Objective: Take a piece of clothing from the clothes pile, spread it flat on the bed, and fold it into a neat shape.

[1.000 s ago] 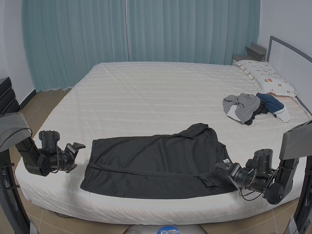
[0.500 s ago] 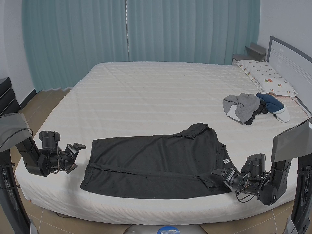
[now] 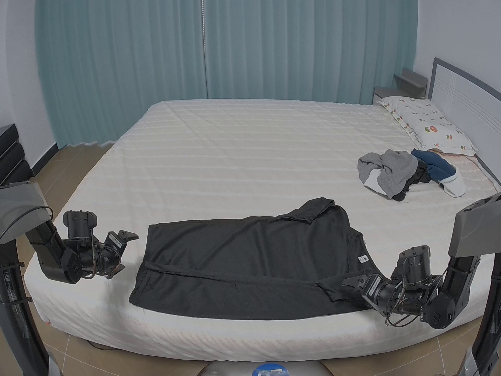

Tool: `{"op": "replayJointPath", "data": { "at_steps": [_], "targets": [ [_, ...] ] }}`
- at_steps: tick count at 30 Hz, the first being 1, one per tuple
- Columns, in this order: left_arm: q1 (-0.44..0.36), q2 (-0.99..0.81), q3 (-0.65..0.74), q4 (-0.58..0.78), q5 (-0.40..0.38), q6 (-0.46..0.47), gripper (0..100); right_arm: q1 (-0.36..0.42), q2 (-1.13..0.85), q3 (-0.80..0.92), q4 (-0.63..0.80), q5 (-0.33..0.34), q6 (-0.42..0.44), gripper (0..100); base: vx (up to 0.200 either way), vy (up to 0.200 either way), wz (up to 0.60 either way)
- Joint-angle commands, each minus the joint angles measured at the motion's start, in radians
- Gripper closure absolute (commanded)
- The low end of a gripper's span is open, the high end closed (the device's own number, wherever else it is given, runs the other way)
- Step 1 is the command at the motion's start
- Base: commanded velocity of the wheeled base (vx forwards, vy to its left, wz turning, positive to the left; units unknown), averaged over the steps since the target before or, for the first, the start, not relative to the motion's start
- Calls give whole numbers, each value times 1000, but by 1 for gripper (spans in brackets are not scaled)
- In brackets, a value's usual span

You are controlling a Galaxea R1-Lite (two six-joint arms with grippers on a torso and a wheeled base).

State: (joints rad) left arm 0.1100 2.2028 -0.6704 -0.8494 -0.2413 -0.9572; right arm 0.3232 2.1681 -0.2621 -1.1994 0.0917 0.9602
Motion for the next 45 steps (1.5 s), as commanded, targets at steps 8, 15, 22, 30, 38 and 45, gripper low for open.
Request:
{"op": "replayJointPath", "data": {
  "at_steps": [8,15,22,30,38,45],
  "targets": [
    [0,2,0,1,-1,0,0,-7,49,-42,3,0,2,0,0,0,0],
    [0,2,0,1,-1,0,0,-6,98,-65,4,-56,2,0,0,0,0],
    [0,2,0,1,-1,0,0,-6,90,-68,1,-78,5,100,0,0,0],
    [0,2,0,1,-1,0,0,2,27,-62,0,-99,3,100,0,0,0],
    [0,2,0,1,0,0,0,7,-59,-43,20,-99,0,100,0,0,0],
    [0,2,0,1,-1,0,0,45,-80,-22,72,-101,-3,100,0,0,0]
  ]
}}
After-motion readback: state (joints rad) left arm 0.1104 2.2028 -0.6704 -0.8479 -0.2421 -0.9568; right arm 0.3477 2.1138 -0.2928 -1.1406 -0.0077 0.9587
